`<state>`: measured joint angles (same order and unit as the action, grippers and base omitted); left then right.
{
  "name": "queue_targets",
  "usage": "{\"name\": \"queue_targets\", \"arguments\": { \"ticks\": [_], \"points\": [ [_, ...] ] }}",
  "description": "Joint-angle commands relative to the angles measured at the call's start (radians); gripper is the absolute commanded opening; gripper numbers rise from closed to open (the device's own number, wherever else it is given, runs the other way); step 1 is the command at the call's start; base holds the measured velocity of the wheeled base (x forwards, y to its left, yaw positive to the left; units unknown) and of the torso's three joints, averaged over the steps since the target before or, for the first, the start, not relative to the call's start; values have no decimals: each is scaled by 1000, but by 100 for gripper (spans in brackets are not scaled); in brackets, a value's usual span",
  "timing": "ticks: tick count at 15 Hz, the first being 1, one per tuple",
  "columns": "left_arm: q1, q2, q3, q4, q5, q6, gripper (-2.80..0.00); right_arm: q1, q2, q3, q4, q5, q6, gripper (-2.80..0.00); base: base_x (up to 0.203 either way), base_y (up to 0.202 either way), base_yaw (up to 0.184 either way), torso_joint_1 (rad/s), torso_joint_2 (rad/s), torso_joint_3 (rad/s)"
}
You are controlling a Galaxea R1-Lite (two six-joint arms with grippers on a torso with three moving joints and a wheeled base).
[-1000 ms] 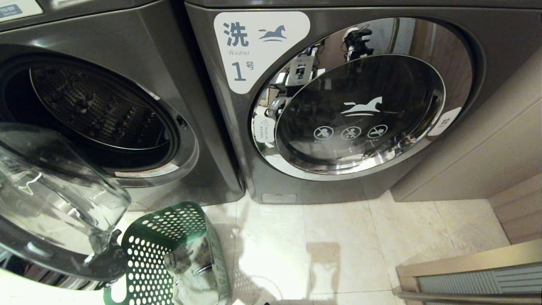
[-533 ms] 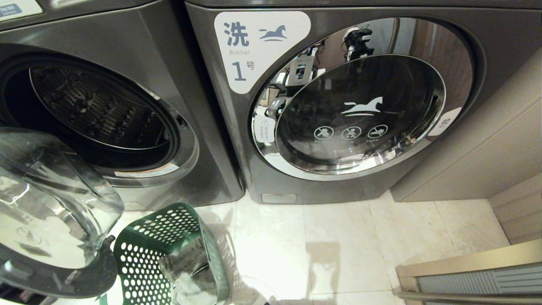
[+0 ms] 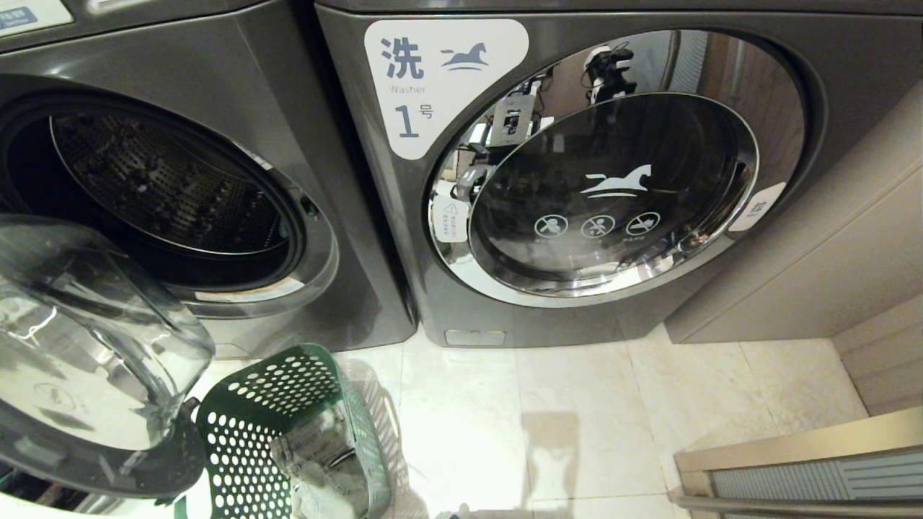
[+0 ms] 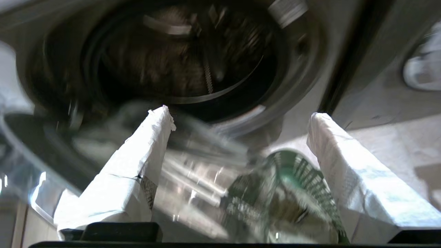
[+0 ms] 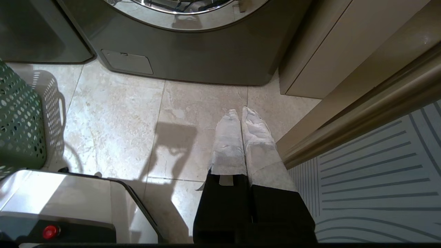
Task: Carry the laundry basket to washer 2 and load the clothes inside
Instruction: Open the lid of the washing machine
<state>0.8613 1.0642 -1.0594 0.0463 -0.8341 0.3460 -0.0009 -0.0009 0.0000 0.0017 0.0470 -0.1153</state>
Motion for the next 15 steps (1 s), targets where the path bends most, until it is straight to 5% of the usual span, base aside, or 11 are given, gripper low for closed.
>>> {"name": "queue_targets", "arguments": {
  "ticks": [1,3,8,9,13,15],
  "points": [
    [-30,37,-4,25,103,17,0,1,1,0,0,1,-1,-280,0,0,0,0,0,0],
    [-101,50,-22,34,243,37,0,-1,1,0,0,1,-1,-280,0,0,0,0,0,0],
    [-285,79,-52,37,456,42,0,1,1,0,0,1,-1,-280,0,0,0,0,0,0],
    [-302,88,-63,37,488,41,-280,-1,1,0,0,1,-1,-280,0,0,0,0,0,0],
    [-351,134,-88,33,504,119,-280,0,1,0,0,1,-1,-280,0,0,0,0,0,0],
    [-353,142,-100,33,578,147,-280,1,1,0,0,1,-1,-280,0,0,0,0,0,0]
  ]
}}
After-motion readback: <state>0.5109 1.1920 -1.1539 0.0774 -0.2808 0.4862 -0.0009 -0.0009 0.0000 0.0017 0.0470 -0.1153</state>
